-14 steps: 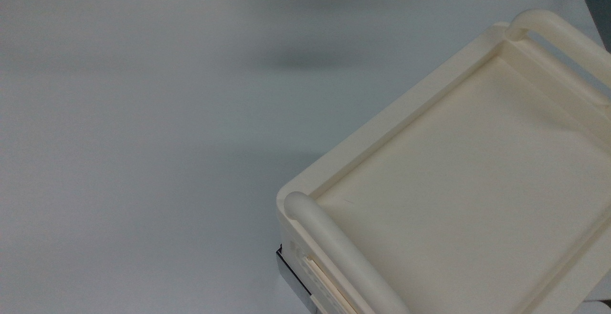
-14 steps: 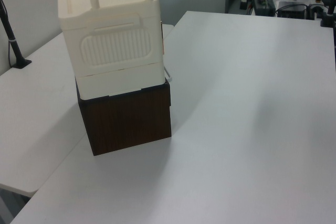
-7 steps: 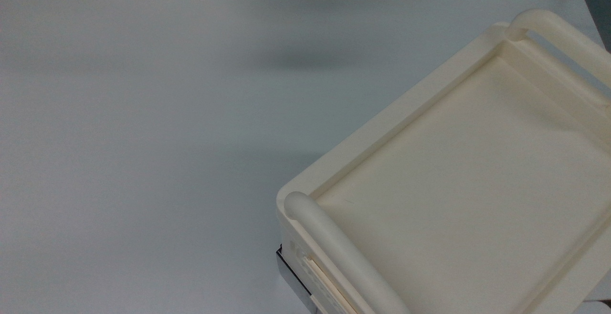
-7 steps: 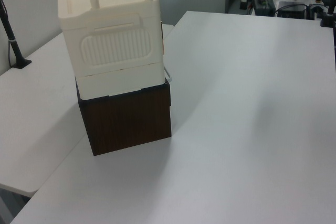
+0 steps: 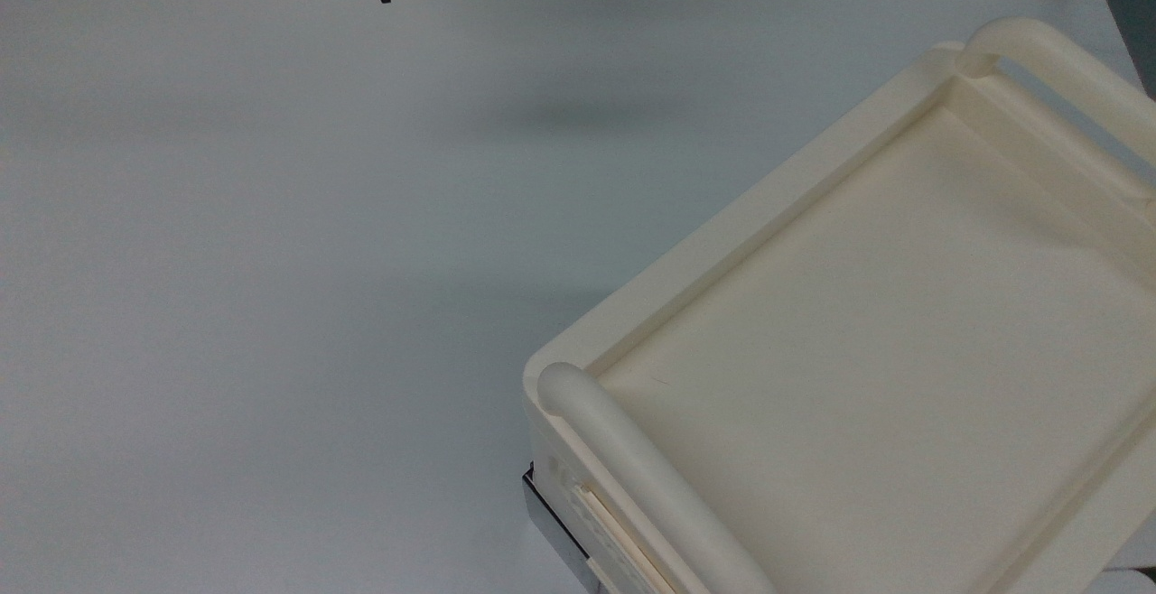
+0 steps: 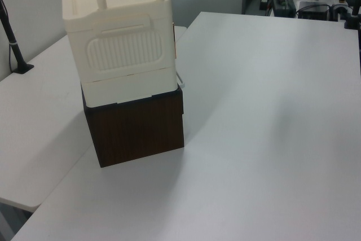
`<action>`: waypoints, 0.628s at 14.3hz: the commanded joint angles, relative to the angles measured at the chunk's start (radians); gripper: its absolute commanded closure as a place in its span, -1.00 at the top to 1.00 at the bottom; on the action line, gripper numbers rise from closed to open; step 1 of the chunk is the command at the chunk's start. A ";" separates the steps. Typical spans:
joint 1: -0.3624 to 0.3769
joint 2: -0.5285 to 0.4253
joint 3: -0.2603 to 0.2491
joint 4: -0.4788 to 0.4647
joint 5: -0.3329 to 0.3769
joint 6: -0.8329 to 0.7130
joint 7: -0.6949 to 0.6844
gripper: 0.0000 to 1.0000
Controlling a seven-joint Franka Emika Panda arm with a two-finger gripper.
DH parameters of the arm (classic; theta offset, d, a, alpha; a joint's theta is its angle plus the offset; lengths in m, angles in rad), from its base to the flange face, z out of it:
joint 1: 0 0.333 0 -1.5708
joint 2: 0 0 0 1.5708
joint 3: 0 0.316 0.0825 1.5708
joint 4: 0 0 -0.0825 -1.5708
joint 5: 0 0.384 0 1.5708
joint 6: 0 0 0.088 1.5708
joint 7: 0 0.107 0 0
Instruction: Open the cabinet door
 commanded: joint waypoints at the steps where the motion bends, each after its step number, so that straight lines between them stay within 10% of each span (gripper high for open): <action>1: 0.002 -0.014 0.028 0.011 -0.014 0.006 -0.055 1.00; 6: 0.014 -0.007 0.091 0.026 -0.013 0.123 -0.058 1.00; 9: 0.016 0.000 0.128 0.026 0.004 0.227 -0.029 0.63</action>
